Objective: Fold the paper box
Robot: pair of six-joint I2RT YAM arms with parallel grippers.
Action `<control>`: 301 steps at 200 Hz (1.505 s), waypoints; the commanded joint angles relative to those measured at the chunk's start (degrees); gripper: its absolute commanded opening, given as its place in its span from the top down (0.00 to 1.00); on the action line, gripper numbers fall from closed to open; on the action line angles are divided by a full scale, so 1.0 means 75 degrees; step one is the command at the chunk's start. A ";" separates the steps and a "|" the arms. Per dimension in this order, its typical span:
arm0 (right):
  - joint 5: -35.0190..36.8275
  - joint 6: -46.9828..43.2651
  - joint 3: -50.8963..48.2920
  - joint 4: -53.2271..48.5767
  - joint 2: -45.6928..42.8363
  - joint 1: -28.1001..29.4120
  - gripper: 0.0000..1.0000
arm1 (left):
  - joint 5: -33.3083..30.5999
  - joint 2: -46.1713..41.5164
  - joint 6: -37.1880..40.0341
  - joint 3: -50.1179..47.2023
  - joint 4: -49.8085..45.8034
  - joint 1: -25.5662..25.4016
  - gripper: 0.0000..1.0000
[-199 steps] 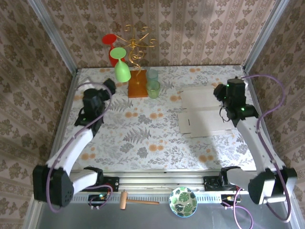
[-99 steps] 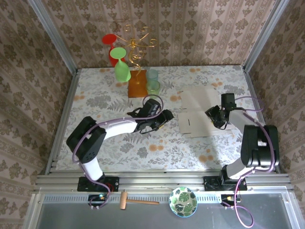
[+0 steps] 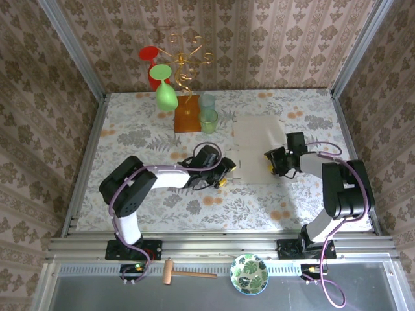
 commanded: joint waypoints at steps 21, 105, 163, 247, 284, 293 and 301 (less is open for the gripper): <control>-0.0045 0.1090 0.0031 -0.0590 0.0328 0.0266 0.57 | -0.0691 -0.0549 -0.1429 -0.0953 0.0195 0.0061 0.36; -0.0230 0.1670 0.0132 -0.0457 0.0416 0.0449 0.58 | -0.0980 0.0147 -0.2260 -0.0962 0.1407 0.0142 0.52; -0.0304 0.1773 -0.0027 -0.0309 0.0444 0.0437 0.58 | -0.1254 0.0448 -0.2767 -0.0998 0.1936 0.0166 0.61; -0.0401 0.1741 -0.0027 -0.0260 0.0560 0.0437 0.59 | -0.1741 0.0556 -0.2596 -0.1212 0.2384 0.0391 0.94; -0.0214 0.1514 0.0135 -0.0595 0.0127 0.0446 0.57 | -0.1742 0.0346 -0.2322 -0.1065 0.2076 0.0433 1.00; -0.0037 0.1423 0.0192 -0.0819 -0.0167 0.0439 0.54 | -0.1755 0.0282 -0.2298 -0.1056 0.2072 0.0433 1.00; 0.0136 0.1328 0.0216 -0.1039 -0.0489 0.0437 0.51 | -0.1775 0.0212 -0.2274 -0.1039 0.2062 0.0424 1.00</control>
